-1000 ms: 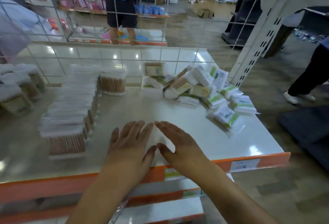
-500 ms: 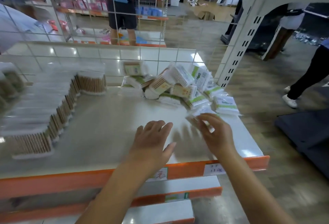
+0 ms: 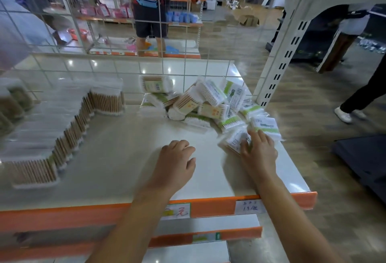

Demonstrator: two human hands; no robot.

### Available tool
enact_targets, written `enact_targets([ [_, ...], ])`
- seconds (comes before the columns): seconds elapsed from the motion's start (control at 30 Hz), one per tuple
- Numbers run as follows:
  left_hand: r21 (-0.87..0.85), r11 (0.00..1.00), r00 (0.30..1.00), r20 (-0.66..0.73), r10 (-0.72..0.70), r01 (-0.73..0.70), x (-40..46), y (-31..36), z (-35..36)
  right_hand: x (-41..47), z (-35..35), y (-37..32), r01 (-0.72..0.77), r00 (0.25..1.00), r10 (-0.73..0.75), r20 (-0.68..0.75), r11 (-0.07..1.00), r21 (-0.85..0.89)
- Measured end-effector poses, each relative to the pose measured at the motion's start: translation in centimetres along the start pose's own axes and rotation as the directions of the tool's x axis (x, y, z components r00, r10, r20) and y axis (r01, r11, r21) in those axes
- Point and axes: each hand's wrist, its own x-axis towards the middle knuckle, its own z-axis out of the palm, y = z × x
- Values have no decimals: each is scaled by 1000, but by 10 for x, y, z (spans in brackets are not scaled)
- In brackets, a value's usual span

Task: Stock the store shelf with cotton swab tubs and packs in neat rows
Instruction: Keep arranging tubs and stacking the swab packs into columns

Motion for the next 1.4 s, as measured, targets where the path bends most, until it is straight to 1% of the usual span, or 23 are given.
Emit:
enact_targets([
  [0.2, -91, 995, 999, 6, -35, 36, -2, -2, 1, -5, -3, -4, -52, 999, 52, 14, 999, -2],
  [0.4, -134, 990, 999, -14, -40, 38, -3, -2, 0, -14, -6, -8, -9, 1000, 9, -27, 1000, -28],
  [0.5, -129, 991, 1000, -13, -26, 25, -4, -3, 1, -17, -8, -10, -9, 1000, 9, -14, 1000, -25],
  [0.67, -147, 989, 1000, -8, -29, 27, -4, -5, 3, -16, -17, -11, -40, 994, 38, 100, 999, 14],
  [0.77, -149, 989, 1000, -17, -22, 19, -4, -6, 4, -15, -22, -15, -97, 979, 93, 184, 995, 13],
  [0.87, -145, 989, 1000, -20, -17, 14, -3, -7, 5, -14, -26, -20, -121, 958, 110, 266, 992, 28],
  [0.93, -144, 989, 1000, -25, -13, 9, -3, -8, 6, -14, -31, -25, -141, 932, 141, 334, 990, -25],
  [1.03, -157, 988, 999, -35, -6, 1, -4, -8, 5, -14, -40, -35, -130, 901, 197, 387, 973, -192],
  [1.07, -182, 983, 999, -45, -9, 1, -4, -7, 5, -15, -41, -36, -121, 898, 198, 392, 970, -213],
  [1.1, -212, 977, 998, -64, -13, -1, -4, -7, 4, -15, -40, -37, -116, 905, 185, 382, 974, -196],
  [1.13, -245, 969, 996, -88, -24, 2, -5, -7, 3, -16, -39, -38, -116, 917, 161, 364, 983, -142],
  [1.17, -280, 960, 993, -111, -44, 12, -5, -6, 1, -18, -37, -38, -118, 933, 126, 338, 992, -45],
  [1.2, -325, 945, 989, -126, -75, 30, -6, -5, 0, -20, -35, -39, -124, 949, 90, 303, 988, 95],
  [1.23, -386, 921, 984, -135, -114, 54, -7, -4, -2, -24, -34, -41, -136, 961, 66, 268, 957, 255],
  [1.3, -549, 826, 971, -102, -214, 124, -7, -4, -6, -32, -31, -49, -164, 974, 54, 219, 838, 520],
  [1.33, -641, 750, 963, -59, -262, 164, -7, -5, -7, -35, -27, -53, -185, 975, 61, 212, 752, 632],
  [1.4, -811, 546, 946, 24, -323, 207, -6, -8, -13, -45, -17, -63, -257, 963, 66, 262, 521, 814],
])
